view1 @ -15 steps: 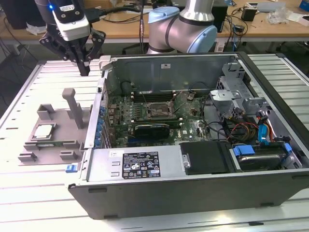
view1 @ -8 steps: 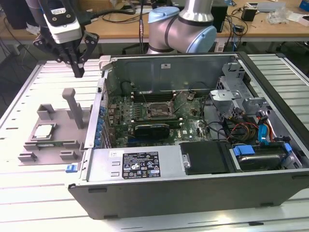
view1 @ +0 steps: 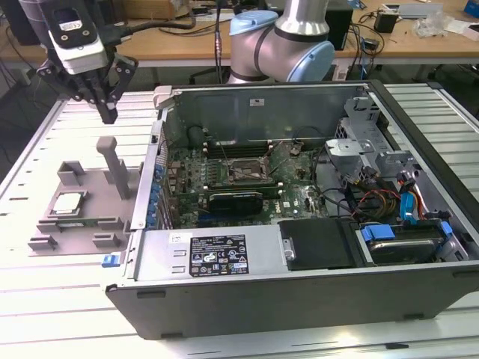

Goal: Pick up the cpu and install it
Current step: 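Reach for the cpu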

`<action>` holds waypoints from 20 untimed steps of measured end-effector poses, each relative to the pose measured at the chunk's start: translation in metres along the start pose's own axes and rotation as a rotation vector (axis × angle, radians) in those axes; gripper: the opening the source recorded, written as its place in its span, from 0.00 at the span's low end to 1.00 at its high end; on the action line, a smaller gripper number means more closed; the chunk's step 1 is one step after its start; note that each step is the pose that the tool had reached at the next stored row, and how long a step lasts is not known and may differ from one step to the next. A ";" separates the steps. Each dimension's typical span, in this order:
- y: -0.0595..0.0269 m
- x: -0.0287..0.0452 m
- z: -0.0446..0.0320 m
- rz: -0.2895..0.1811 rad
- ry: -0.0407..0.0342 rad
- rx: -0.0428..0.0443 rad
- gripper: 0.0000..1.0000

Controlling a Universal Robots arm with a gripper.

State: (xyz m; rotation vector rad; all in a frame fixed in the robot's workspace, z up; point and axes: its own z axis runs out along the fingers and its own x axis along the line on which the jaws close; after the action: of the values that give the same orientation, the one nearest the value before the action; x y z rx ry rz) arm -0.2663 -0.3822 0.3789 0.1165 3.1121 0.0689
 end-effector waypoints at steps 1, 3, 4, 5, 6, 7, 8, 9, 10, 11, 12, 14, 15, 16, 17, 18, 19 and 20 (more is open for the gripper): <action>0.0000 0.0023 0.0006 0.000 0.0000 0.0000 0.11; -0.0003 0.0068 0.0020 0.000 0.0000 0.0000 0.11; -0.0006 0.0097 0.0031 0.000 -0.0001 0.0000 0.11; -0.0008 0.0123 0.0041 0.000 -0.0001 0.0000 0.11; -0.0010 0.0141 0.0049 0.000 0.0000 0.0000 0.11; -0.0013 0.0178 0.0065 0.000 -0.0001 0.0000 0.11; -0.0017 0.0216 0.0082 0.000 0.0000 0.0000 0.11; -0.0021 0.0255 0.0105 0.000 -0.0001 0.0000 0.11; -0.0026 0.0299 0.0128 0.000 0.0000 0.0000 0.11; -0.0033 0.0379 0.0171 0.000 0.0000 0.0001 0.11; -0.0040 0.0449 0.0212 0.000 -0.0001 0.0000 0.11; -0.0048 0.0526 0.0250 0.000 0.0000 0.0000 0.11; -0.0051 0.0563 0.0263 0.000 -0.0001 0.0000 0.11; -0.0054 0.0590 0.0273 0.000 -0.0001 0.0000 0.11; -0.0056 0.0621 0.0285 0.000 -0.0001 -0.0001 0.11; -0.0061 0.0677 0.0309 0.000 0.0000 0.0000 0.11; -0.0065 0.0708 0.0326 0.000 0.0000 0.0001 0.11; -0.0067 0.0729 0.0339 0.000 0.0000 0.0000 0.11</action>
State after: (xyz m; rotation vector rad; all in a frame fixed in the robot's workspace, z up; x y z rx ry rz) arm -0.3385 -0.3819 0.3430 0.1165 3.1121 0.0689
